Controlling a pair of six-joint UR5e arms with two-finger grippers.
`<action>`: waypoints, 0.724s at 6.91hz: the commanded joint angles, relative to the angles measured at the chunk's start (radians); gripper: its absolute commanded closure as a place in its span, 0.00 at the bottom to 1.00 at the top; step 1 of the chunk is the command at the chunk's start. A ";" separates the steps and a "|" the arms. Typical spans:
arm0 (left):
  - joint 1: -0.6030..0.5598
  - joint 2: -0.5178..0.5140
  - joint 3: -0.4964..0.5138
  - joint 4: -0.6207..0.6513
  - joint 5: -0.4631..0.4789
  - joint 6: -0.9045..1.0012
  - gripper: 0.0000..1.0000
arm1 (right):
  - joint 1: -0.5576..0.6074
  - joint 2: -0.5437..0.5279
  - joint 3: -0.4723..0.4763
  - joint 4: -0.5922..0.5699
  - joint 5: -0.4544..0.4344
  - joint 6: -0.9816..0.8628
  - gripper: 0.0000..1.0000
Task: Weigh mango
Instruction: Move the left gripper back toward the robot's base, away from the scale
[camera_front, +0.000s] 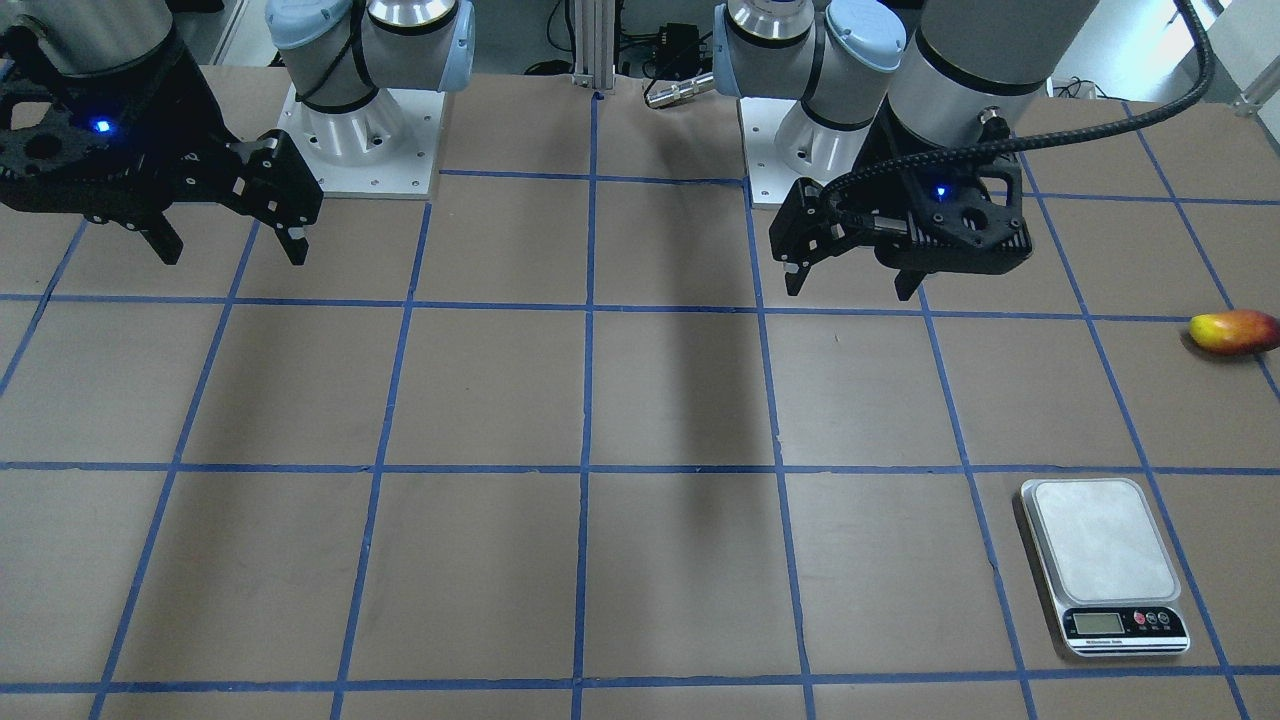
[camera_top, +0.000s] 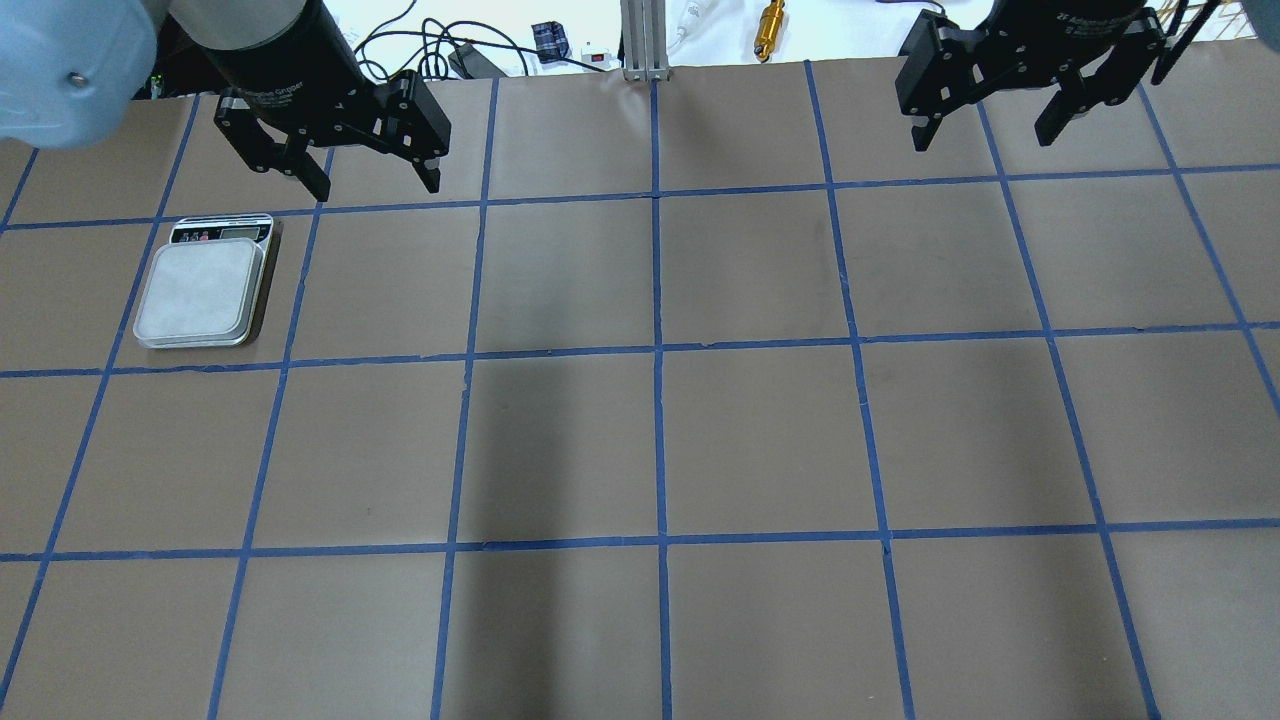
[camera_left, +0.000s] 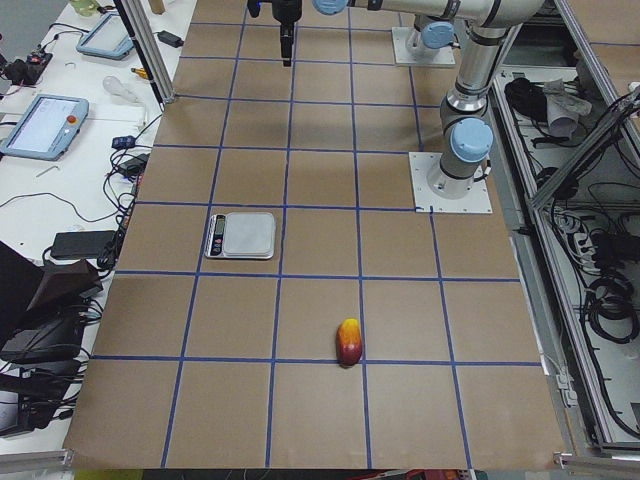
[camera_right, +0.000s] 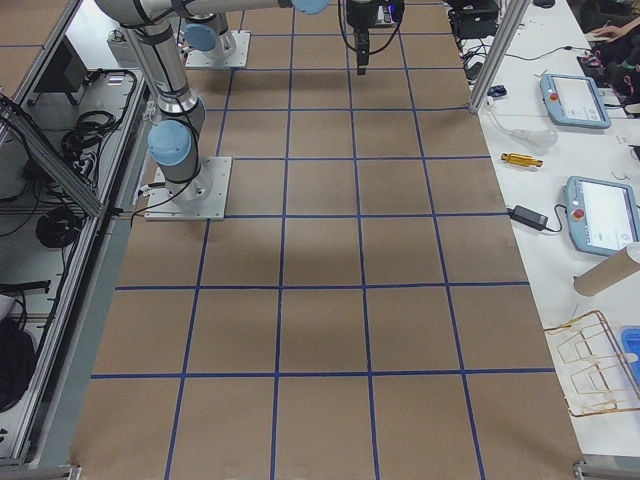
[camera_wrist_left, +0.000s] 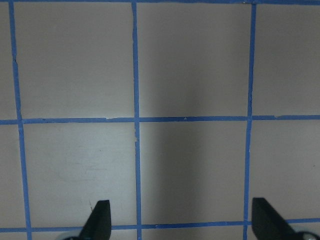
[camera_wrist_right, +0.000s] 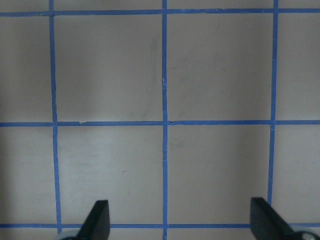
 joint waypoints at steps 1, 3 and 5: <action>-0.001 0.006 -0.007 -0.002 0.001 0.004 0.00 | 0.000 0.000 0.000 0.000 -0.001 0.000 0.00; 0.010 0.024 -0.012 -0.034 0.004 0.055 0.00 | 0.000 0.000 0.000 0.000 -0.001 0.000 0.00; 0.071 0.056 -0.012 -0.150 0.114 0.316 0.00 | 0.000 -0.002 0.000 0.000 0.001 0.000 0.00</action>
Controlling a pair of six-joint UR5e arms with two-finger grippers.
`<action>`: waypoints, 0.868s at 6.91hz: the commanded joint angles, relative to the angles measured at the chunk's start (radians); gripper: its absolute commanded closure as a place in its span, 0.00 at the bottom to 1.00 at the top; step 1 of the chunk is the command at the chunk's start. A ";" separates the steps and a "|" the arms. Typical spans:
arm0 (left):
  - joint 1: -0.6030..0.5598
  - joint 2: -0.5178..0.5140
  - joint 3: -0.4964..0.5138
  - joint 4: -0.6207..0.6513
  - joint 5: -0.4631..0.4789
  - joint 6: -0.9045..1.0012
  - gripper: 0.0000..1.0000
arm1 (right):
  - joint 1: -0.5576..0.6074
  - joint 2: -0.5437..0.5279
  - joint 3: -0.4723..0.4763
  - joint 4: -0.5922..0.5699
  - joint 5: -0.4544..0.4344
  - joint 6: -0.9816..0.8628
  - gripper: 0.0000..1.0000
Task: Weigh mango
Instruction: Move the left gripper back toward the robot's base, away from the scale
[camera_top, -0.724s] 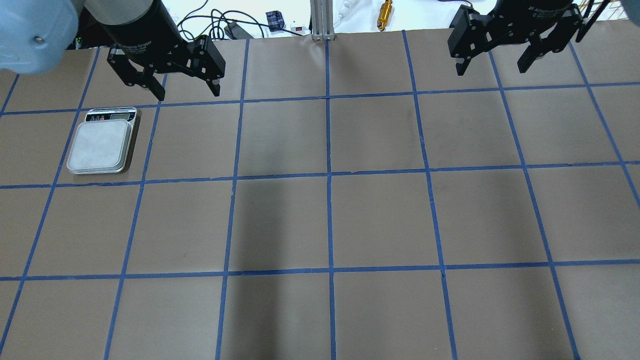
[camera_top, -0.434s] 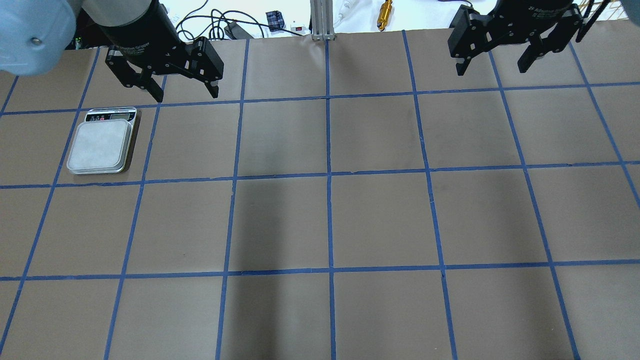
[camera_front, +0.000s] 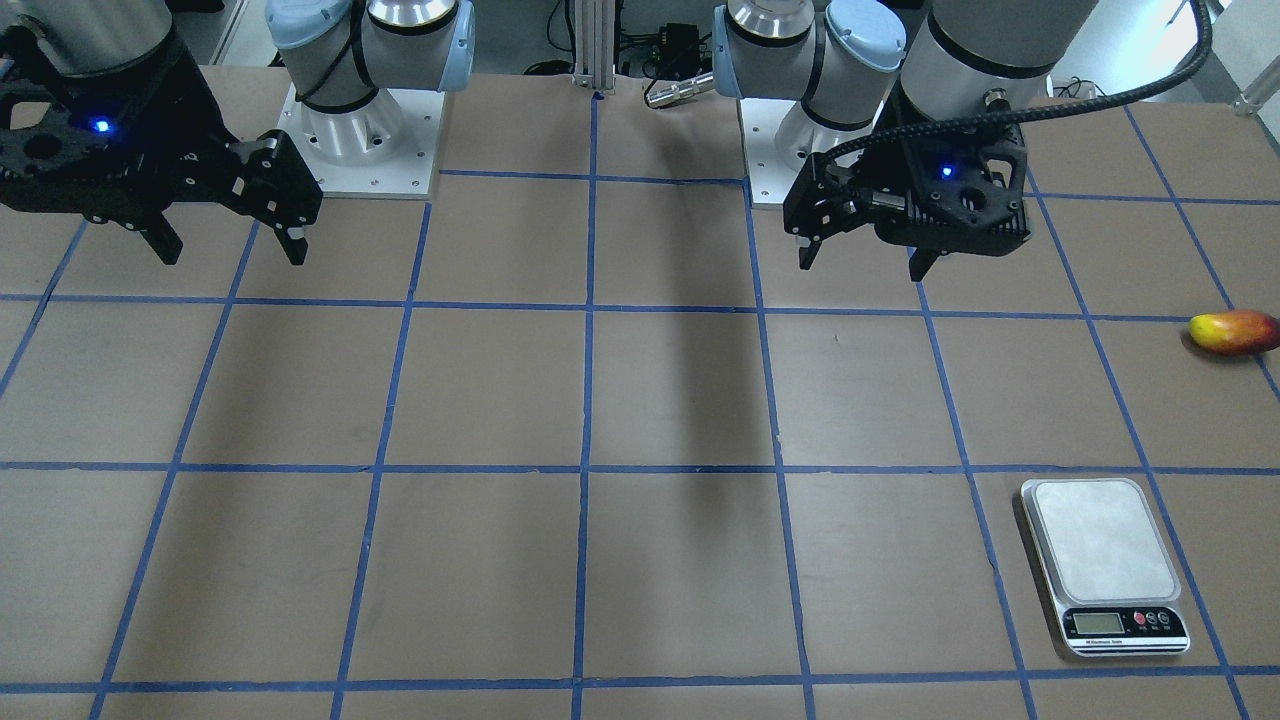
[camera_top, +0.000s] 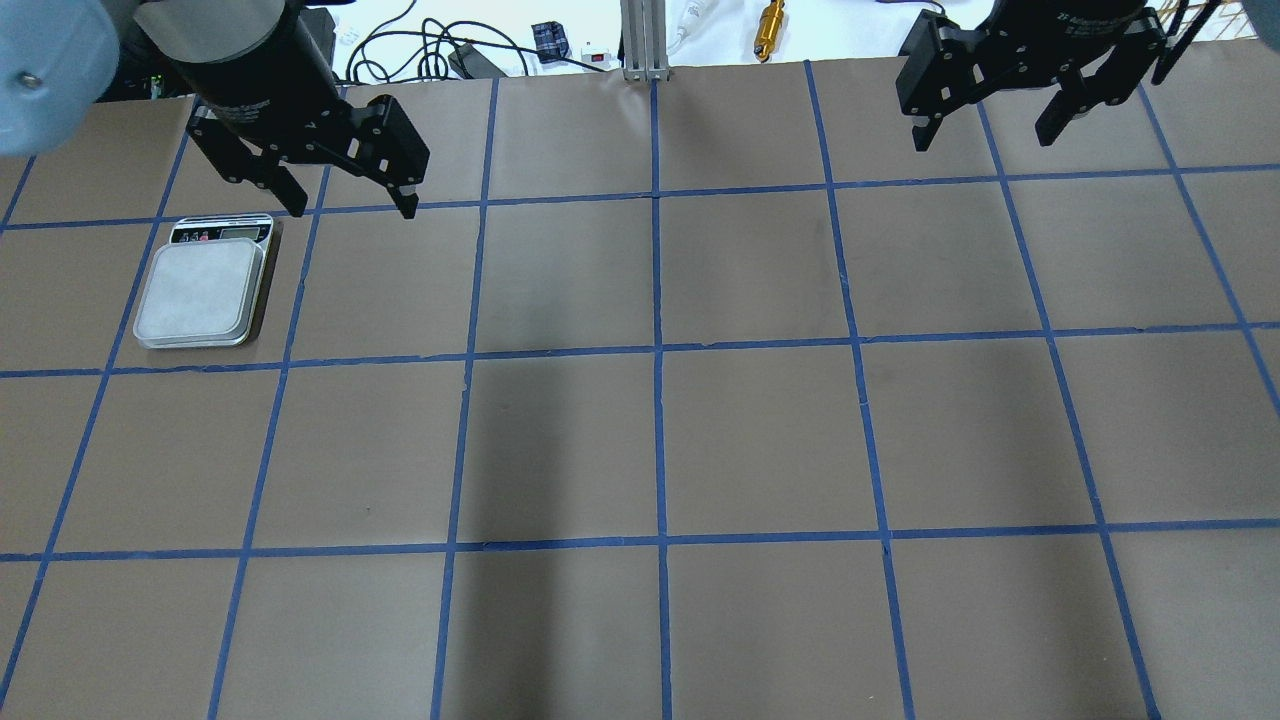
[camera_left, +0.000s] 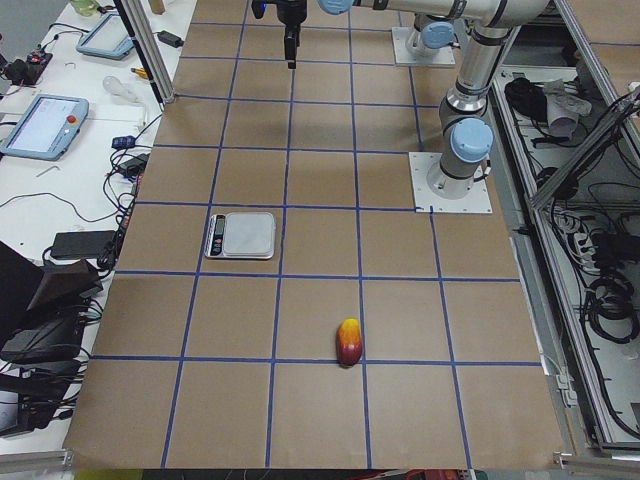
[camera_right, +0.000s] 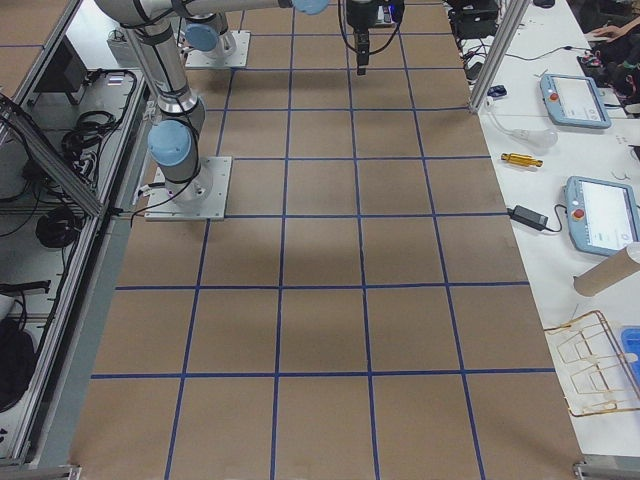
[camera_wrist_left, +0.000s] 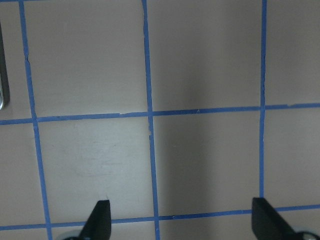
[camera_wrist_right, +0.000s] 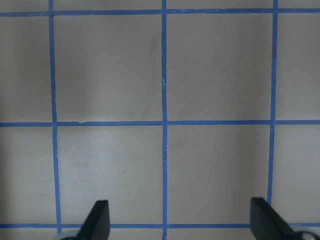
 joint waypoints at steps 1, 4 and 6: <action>0.100 0.039 -0.005 -0.106 0.082 0.272 0.00 | 0.001 0.000 0.000 0.000 0.000 0.000 0.00; 0.354 0.068 -0.018 -0.118 0.084 0.699 0.00 | 0.001 0.000 0.000 0.000 0.000 0.000 0.00; 0.596 0.057 -0.019 -0.110 0.076 1.040 0.00 | 0.001 0.000 0.000 0.000 0.000 0.000 0.00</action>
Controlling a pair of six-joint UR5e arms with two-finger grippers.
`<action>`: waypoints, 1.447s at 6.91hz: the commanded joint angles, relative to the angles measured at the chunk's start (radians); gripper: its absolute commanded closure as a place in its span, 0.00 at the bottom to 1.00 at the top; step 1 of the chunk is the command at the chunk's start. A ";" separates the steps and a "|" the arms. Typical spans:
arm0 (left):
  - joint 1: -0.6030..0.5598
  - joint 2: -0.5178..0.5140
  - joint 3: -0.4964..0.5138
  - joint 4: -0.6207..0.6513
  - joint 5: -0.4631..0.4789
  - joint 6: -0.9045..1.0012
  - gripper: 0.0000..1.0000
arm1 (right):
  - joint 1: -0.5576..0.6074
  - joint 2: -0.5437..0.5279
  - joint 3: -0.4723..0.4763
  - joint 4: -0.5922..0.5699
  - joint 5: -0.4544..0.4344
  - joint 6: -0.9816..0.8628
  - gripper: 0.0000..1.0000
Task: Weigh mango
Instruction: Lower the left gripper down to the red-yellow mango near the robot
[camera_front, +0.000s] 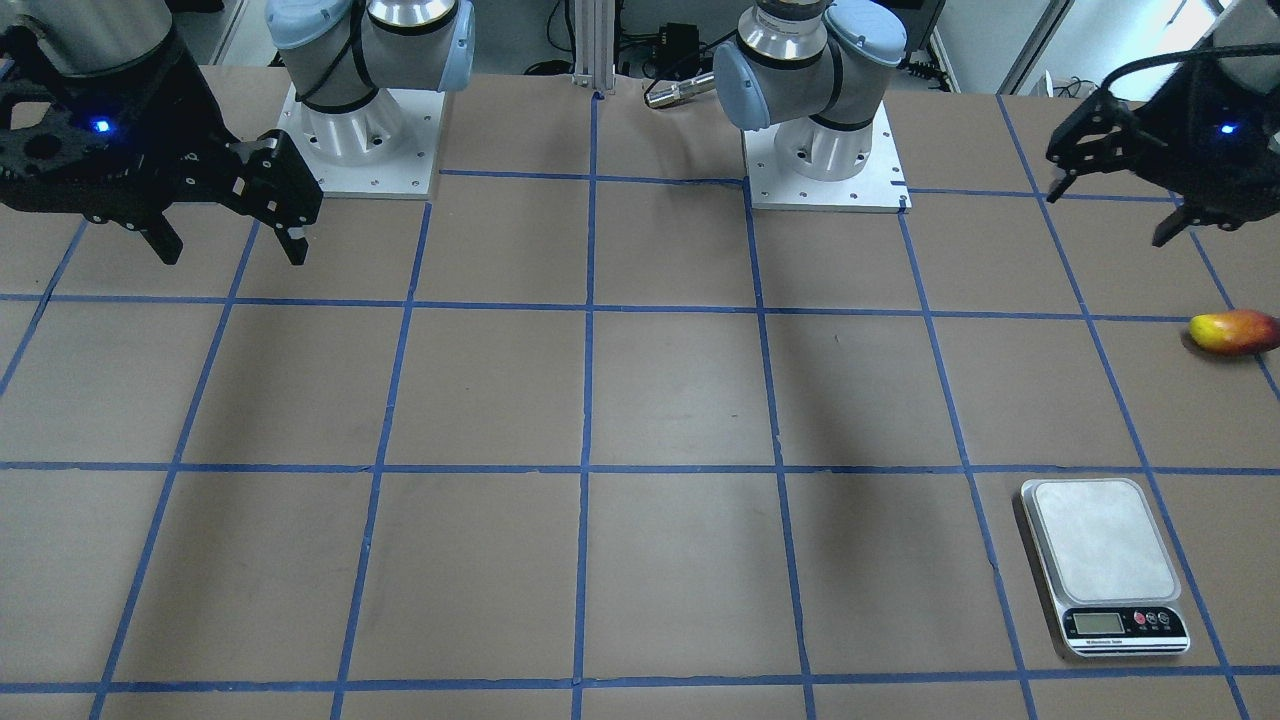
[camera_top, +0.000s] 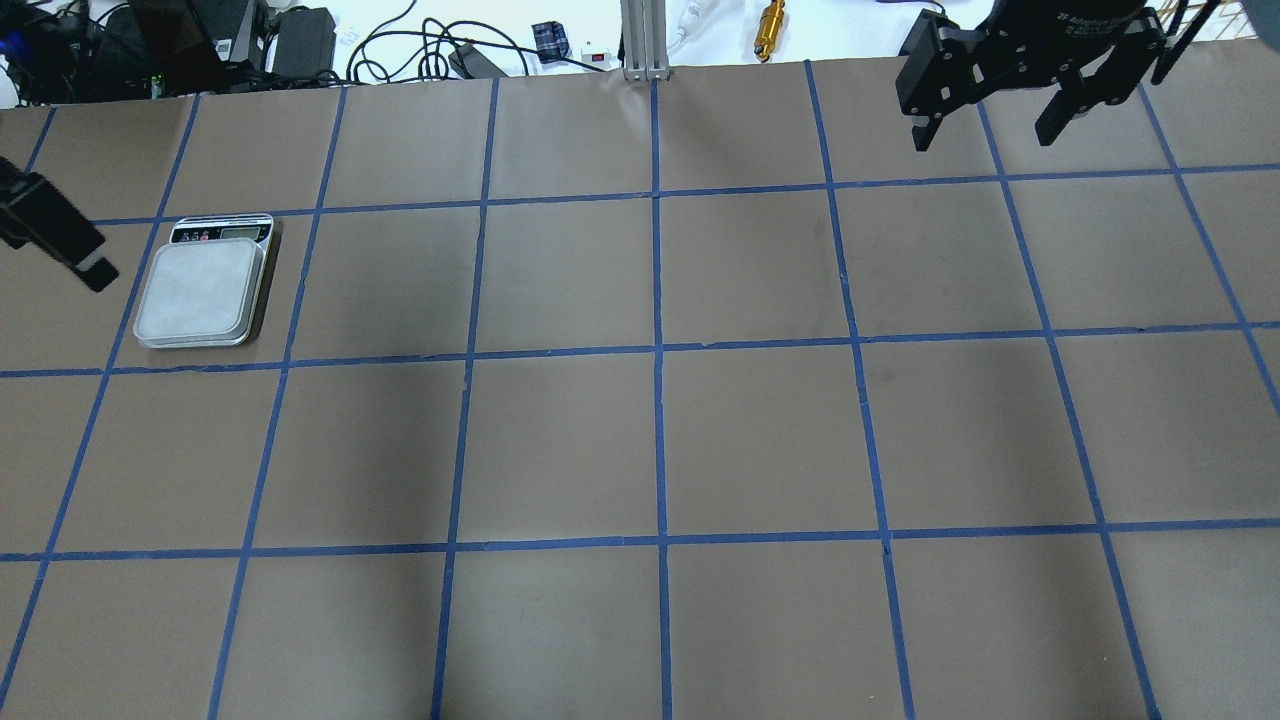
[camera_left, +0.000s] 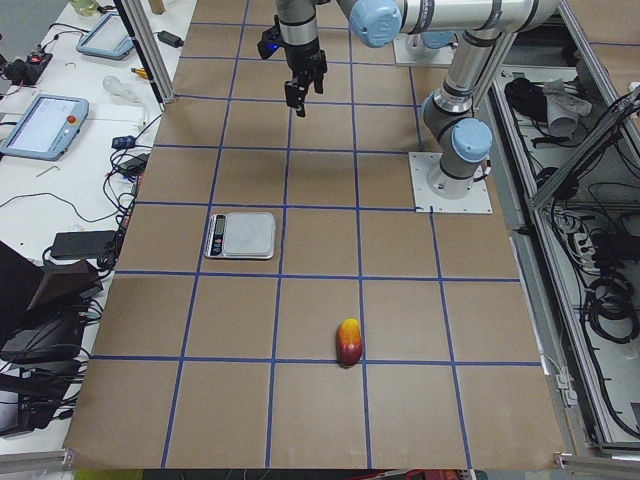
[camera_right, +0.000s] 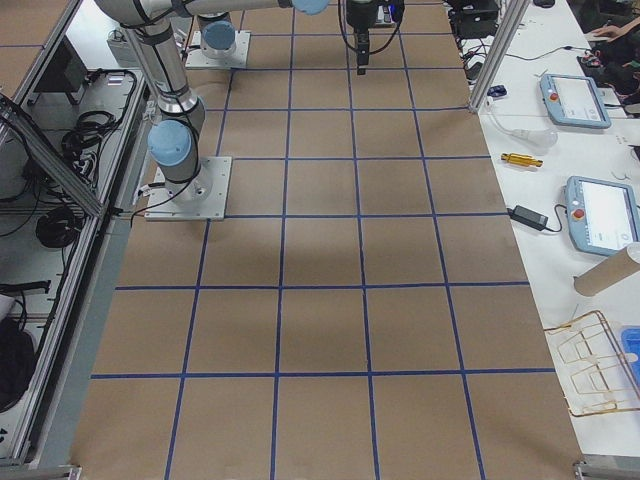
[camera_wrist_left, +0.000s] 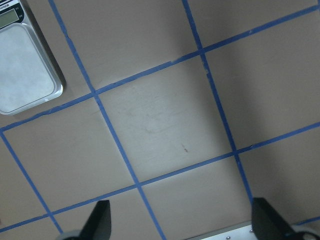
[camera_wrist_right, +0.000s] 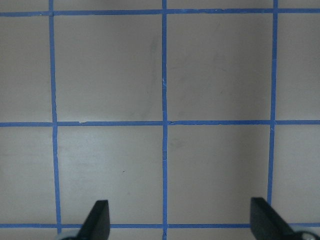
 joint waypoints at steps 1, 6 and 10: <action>0.244 -0.028 0.001 0.015 -0.004 0.409 0.00 | 0.000 0.000 0.000 0.000 0.000 0.000 0.00; 0.564 -0.199 -0.120 0.406 -0.010 1.139 0.00 | 0.000 -0.001 0.000 0.000 0.000 0.000 0.00; 0.677 -0.393 -0.139 0.636 -0.008 1.489 0.00 | -0.002 0.000 0.000 0.000 0.000 0.000 0.00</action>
